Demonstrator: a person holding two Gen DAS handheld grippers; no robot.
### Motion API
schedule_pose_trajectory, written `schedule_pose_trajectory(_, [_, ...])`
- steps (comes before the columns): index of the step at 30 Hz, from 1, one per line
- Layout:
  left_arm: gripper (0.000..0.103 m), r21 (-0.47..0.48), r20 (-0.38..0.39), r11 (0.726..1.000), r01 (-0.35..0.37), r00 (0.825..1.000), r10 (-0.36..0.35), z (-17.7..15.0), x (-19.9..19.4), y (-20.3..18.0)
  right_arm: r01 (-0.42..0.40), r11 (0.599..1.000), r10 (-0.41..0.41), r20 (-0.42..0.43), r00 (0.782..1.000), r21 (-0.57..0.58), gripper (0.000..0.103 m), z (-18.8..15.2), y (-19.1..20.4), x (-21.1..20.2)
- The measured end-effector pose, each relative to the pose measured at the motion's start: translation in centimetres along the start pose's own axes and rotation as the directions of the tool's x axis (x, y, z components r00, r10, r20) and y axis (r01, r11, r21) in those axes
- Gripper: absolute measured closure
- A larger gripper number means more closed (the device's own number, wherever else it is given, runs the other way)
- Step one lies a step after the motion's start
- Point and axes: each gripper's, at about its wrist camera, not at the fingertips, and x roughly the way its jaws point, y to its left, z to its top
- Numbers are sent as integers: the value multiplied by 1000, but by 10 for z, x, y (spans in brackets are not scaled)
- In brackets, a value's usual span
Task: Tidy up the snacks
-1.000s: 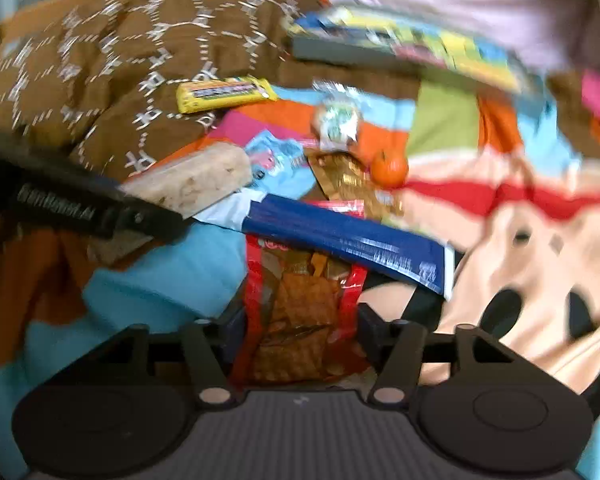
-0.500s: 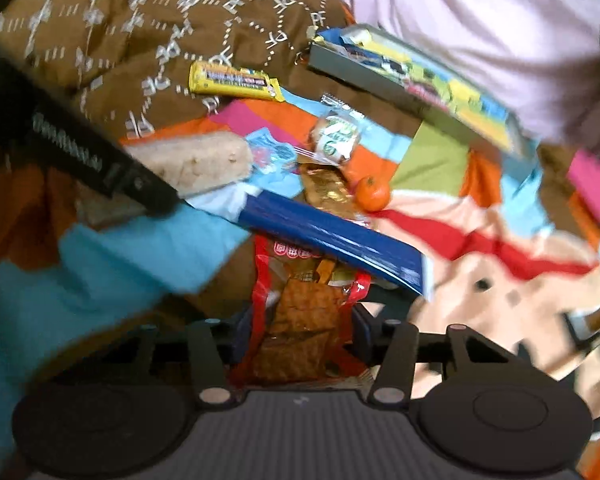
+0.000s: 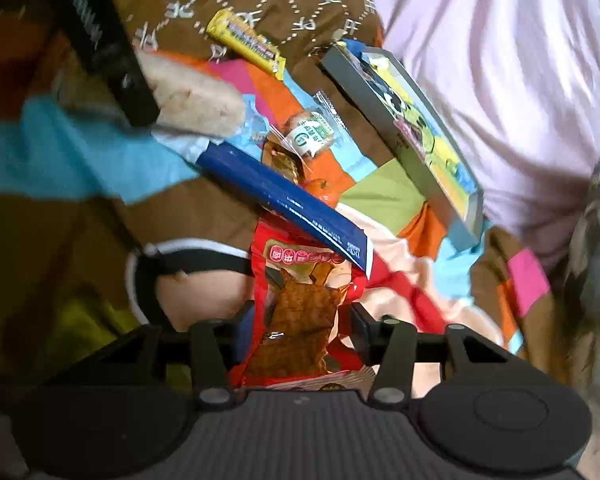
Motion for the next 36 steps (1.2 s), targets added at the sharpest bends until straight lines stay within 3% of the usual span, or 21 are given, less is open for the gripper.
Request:
schedule_pose_trajectory(10, [68, 21, 95, 1000, 13, 995, -15, 7, 1, -10, 128, 976, -130, 2, 992, -175, 50, -11, -21, 5])
schedule_pose_trajectory(25, [68, 9, 223, 1000, -3, 975, 1, 42, 9, -7, 224, 951, -203, 117, 972, -213, 49, 26, -49, 3])
schedule_pose_trajectory(30, [68, -13, 265, 1000, -1, 964, 5, 74, 17, -2, 277, 933, -247, 153, 957, -229, 49, 41, -74, 10])
schedule_pose_trajectory(36, [68, -29, 329, 999, -30, 944, 37, 140, 45, 4, 272, 956, -249, 184, 951, -113, 48, 73, -121, 48])
